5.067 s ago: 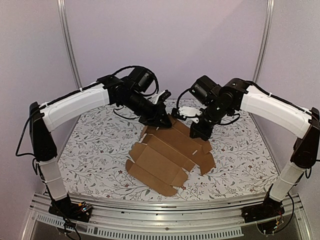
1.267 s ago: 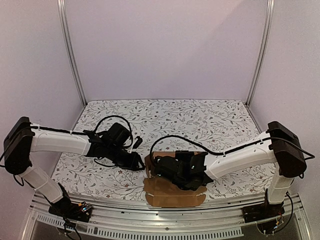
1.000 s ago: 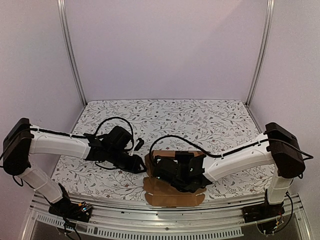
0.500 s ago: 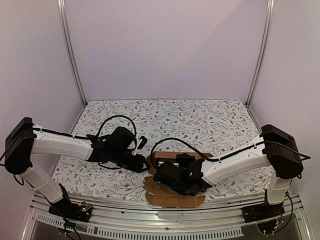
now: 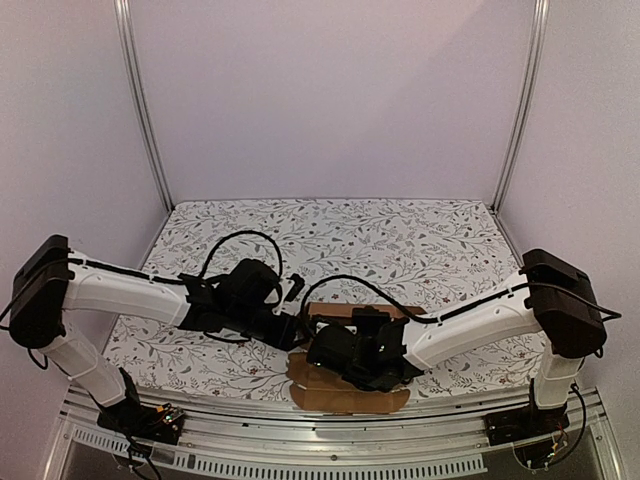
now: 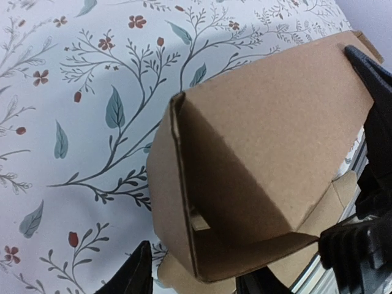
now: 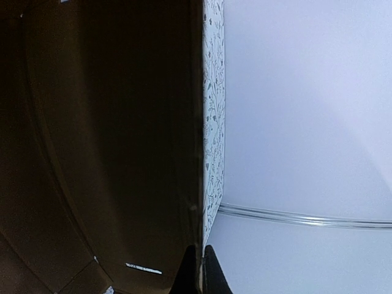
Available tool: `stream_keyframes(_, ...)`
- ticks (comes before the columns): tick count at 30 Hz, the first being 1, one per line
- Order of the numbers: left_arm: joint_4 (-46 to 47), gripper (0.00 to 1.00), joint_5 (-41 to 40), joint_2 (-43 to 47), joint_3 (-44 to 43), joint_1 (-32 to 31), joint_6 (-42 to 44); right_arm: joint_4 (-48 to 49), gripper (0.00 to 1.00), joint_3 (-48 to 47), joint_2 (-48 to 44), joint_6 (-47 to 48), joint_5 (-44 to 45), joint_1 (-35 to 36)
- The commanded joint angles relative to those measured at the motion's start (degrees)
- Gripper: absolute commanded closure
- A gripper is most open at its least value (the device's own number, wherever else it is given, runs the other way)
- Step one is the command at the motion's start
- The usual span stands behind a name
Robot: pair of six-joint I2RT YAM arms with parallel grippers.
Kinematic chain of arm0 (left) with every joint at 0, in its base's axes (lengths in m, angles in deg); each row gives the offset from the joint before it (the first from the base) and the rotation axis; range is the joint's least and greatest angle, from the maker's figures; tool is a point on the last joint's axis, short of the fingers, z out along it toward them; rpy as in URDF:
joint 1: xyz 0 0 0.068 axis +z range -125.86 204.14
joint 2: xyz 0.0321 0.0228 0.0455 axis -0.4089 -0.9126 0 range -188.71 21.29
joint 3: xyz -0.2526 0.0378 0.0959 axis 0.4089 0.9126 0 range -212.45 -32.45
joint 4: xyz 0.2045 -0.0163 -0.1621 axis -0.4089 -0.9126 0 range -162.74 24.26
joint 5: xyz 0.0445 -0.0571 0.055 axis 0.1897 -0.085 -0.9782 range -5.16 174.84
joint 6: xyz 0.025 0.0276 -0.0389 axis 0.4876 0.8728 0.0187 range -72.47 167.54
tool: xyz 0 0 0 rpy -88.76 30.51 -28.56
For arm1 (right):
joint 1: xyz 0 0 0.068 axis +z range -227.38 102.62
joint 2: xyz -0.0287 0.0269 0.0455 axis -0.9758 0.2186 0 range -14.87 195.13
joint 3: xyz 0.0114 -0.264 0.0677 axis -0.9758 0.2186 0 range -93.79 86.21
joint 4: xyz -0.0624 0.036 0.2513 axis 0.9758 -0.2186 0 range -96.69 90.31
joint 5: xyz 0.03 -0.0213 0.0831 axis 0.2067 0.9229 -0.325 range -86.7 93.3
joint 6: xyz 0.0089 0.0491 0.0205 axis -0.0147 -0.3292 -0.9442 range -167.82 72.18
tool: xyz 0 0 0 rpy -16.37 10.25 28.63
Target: Fold the paper box
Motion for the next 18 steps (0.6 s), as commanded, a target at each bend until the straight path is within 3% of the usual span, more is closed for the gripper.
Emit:
stream_keyframes(1,4.48,0.54,-3.51,0.11,1.26,-1.94,0.42,0.78,1.00,0.17,-0.17,-2.45,0.89,0.96)
stream_keyframes(10,15.04,0.49,-6.32,0.05,5.29,-3.59,0.96,-1.91,1.00,0.26,-1.01,-5.48,1.51,1.80)
stream_keyframes(18,19.49,0.48,-13.46,-0.28,7.48,-6.13,1.22,-5.35,1.00,0.56,-2.70,-9.84,1.57,2.41)
